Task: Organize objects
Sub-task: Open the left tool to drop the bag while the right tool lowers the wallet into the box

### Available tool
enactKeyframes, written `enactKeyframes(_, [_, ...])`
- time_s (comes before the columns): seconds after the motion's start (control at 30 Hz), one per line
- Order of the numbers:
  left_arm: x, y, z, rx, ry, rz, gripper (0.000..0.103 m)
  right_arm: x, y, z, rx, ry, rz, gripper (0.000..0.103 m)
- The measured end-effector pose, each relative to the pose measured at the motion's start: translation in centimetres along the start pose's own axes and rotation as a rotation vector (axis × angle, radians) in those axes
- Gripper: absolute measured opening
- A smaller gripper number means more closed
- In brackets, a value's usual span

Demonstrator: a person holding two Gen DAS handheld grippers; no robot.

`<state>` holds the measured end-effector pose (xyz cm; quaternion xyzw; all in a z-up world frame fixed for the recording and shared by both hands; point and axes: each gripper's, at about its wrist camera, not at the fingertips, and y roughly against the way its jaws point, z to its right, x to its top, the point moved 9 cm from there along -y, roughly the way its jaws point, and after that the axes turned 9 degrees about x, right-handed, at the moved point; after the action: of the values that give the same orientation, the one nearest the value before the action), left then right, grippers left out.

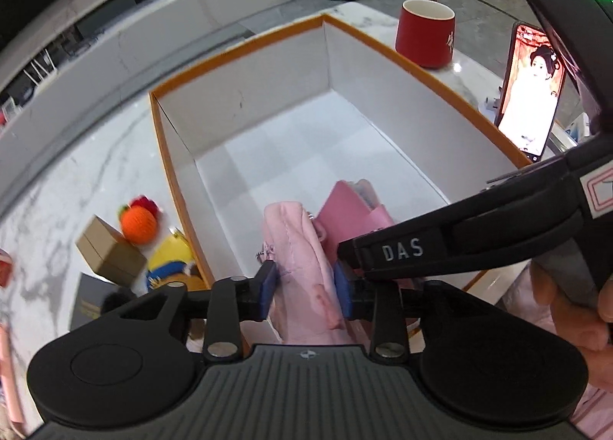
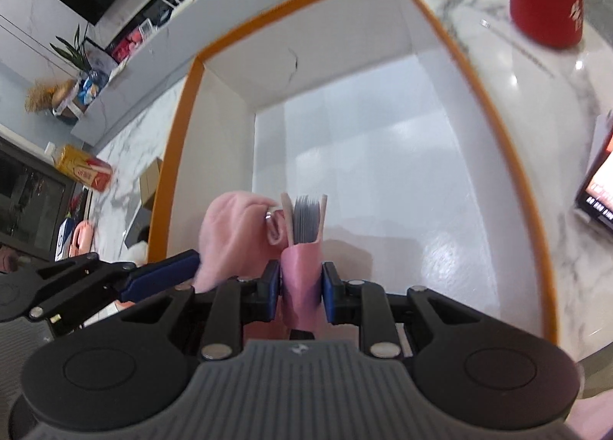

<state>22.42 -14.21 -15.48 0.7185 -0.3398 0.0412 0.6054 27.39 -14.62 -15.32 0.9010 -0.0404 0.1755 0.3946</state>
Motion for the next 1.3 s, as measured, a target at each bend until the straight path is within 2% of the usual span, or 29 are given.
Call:
enactKeyframes(0.17, [-0.8, 0.8, -0.9, -0.034, 0.023, 0.050, 0.048, -0.3, -0.9, -0.3, -0.008, 0.016, -0.031, 0.024])
enactKeyframes(0.33, [-0.8, 4.1, -2.8, -0.062, 0.067, 0.167, 0.058, -0.5, -1.2, -0.4, -0.040, 0.032, -0.035, 0.024])
enactKeyframes(0.47, [-1.2, 5.2, -5.1, -0.071, 0.194, 0.197, 0.059, -0.6, -1.5, -0.9, -0.059, 0.046, -0.032, 0.024])
enactKeyframes(0.63, [-2.4, 4.0, -7.7, -0.109, 0.366, 0.168, 0.059, -0.8, -2.0, -1.5, -0.093, 0.074, -0.035, 0.024])
enactKeyframes(0.8, [-3.4, 2.3, -8.7, -0.243, 0.510, 0.112, 0.057, -0.9, -2.0, -3.2, -0.140, 0.163, -0.026, 0.024])
enactKeyframes(0.87, [-3.5, 2.1, -8.6, -0.258, 0.517, 0.109, 0.057, -1.0, -2.3, -3.9, -0.173, 0.213, -0.033, 0.024])
enactKeyframes(0.97, [-3.7, 1.7, -8.5, -0.268, 0.517, 0.103, 0.057, -1.1, -2.8, -4.1, -0.166, 0.219, -0.057, 0.027])
enactKeyframes(1.13, [-4.2, 1.6, -8.1, -0.287, 0.494, 0.104, 0.056, -1.0, -2.8, -3.4, -0.104, 0.129, -0.075, 0.030])
enactKeyframes(1.23, [-4.2, 1.8, -7.4, -0.283, 0.465, 0.108, 0.053, -1.1, -2.3, -2.9, -0.047, 0.048, -0.084, 0.030])
enactKeyframes(1.3, [-4.2, 1.6, -7.3, -0.286, 0.462, 0.103, 0.050, -1.1, -1.9, -2.9, -0.033, 0.039, -0.083, 0.029])
